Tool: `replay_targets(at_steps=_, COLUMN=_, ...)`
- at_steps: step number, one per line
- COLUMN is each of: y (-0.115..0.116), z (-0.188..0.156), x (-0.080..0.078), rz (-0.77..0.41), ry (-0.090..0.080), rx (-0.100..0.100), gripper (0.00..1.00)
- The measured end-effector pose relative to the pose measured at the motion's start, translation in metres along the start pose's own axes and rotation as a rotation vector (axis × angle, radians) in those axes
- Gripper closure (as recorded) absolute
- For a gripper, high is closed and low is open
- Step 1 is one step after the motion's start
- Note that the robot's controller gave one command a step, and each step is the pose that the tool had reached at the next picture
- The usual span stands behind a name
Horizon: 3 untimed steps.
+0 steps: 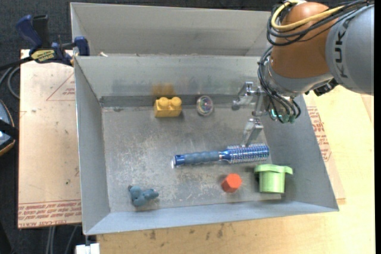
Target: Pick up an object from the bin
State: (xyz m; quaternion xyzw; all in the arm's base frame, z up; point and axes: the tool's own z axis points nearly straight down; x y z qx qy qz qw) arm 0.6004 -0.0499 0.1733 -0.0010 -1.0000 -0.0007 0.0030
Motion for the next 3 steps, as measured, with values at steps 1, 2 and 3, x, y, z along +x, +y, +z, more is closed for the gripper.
replay_targets(at_steps=1, y=0.007, z=0.100, x=0.051, rz=-0.123, ry=-0.019, rx=0.001, gripper=0.00)
replay_targets(at_steps=2, y=0.006, z=0.095, x=0.048, rz=-0.126, ry=-0.024, rx=0.003, gripper=1.00)
replay_targets(at_steps=3, y=0.002, z=-0.067, x=0.047, rz=-0.110, ry=-0.017, rx=0.003, gripper=1.00)
